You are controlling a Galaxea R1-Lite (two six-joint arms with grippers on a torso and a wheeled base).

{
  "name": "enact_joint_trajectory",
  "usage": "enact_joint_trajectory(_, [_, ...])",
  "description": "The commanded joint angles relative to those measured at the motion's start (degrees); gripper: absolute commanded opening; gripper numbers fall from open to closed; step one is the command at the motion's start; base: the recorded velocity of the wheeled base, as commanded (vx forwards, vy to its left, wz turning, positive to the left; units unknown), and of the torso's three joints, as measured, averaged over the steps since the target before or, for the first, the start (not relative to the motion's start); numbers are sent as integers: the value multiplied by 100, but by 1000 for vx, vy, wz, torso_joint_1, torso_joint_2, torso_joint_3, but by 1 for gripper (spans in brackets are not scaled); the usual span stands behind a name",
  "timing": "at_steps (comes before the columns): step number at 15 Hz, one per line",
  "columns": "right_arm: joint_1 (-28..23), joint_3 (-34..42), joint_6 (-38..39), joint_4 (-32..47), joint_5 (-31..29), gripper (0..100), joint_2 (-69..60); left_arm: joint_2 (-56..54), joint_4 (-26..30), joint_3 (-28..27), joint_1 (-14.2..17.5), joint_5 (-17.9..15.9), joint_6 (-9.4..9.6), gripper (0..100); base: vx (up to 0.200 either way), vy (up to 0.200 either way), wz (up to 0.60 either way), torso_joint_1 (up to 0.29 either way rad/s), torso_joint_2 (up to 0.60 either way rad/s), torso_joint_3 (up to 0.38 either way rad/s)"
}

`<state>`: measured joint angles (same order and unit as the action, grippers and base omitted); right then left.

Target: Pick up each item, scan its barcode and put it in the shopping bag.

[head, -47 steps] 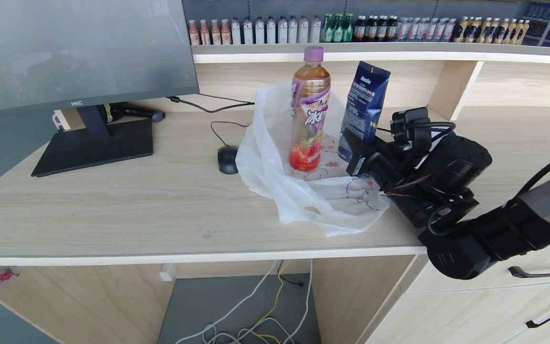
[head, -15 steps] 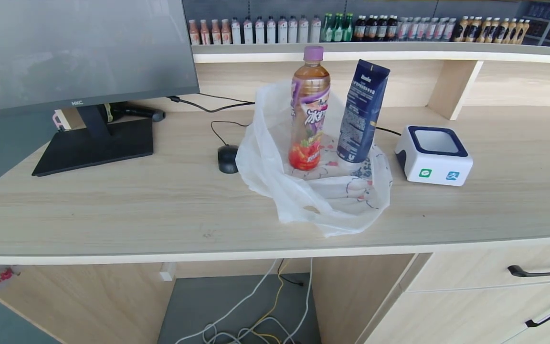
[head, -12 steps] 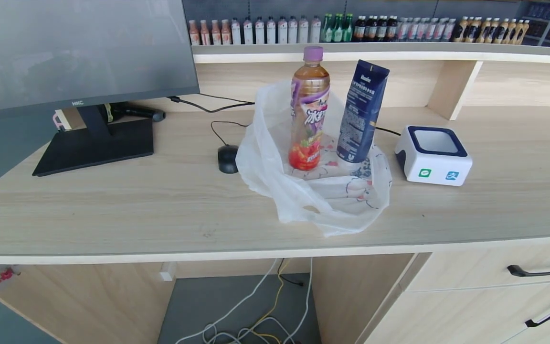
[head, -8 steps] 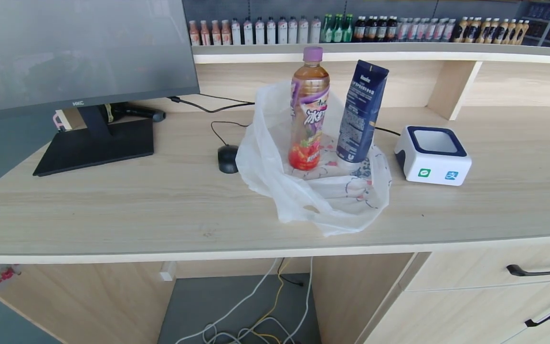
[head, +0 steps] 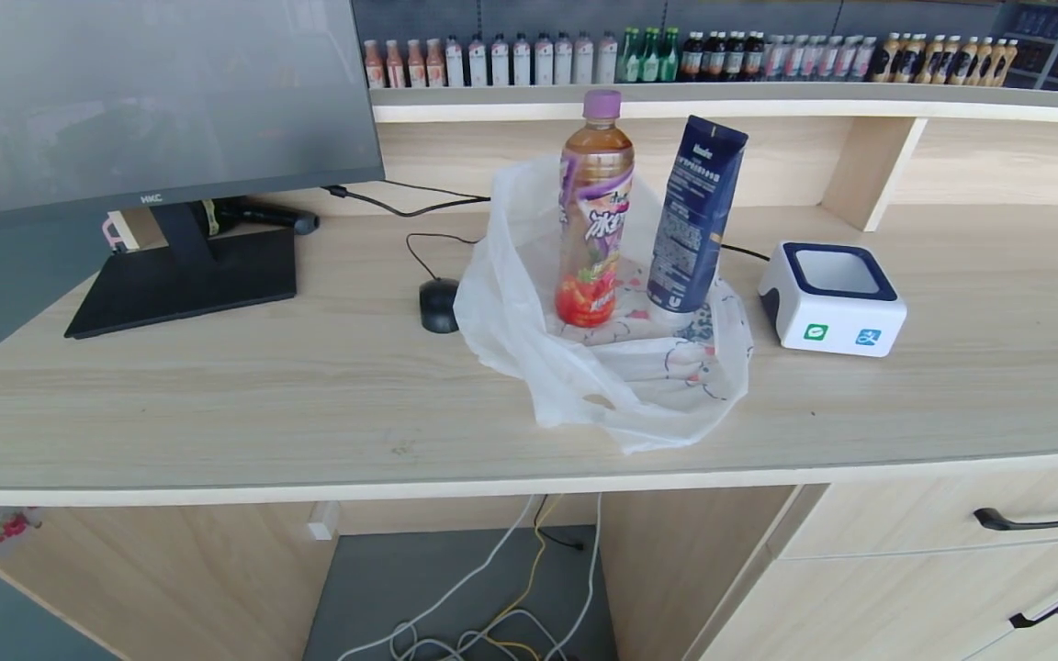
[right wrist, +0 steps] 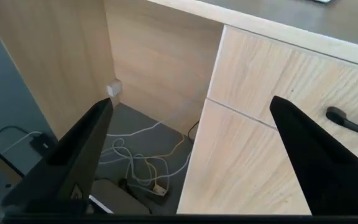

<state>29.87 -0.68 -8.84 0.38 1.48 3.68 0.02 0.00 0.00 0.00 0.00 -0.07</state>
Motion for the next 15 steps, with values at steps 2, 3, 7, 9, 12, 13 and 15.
enact_joint_trajectory(2, [-297, -55, 102, 50, 28, 100, -368, -2, 0, 0, 0, 0, -1, 0, 0, 0, 0, 0, 0, 0])
enact_joint_trajectory(3, [-763, 24, 251, -11, 2, 100, -289, -2, 0, 0, 0, 0, -1, 0, 0, 0, 0, 0, 0, 0])
enact_joint_trajectory(7, [-1370, 68, 682, -38, -279, 100, -69, -2, 0, 0, 0, 0, -10, 0, 0, 0, 0, 0, 0, 0])
enact_joint_trajectory(9, [-1422, 68, 699, -38, -288, 100, 36, -2, 0, 0, 0, 0, -19, 0, 0, 0, 0, 0, 0, 0])
enact_joint_trajectory(12, [-2600, 68, 664, -38, -288, 100, 458, -2, 0, 0, 0, 0, -19, 0, 0, 0, 0, 0, 0, 0])
enact_joint_trajectory(13, [-2855, 59, 682, -38, -288, 100, 265, -2, 0, 0, 0, 0, -37, 0, 0, 0, 0, 0, 0, 0])
enact_joint_trajectory(15, [-2916, 68, 814, -47, -279, 100, -236, -2, 0, 0, 0, 0, -45, 0, 0, 0, 0, 0, 0, 0])
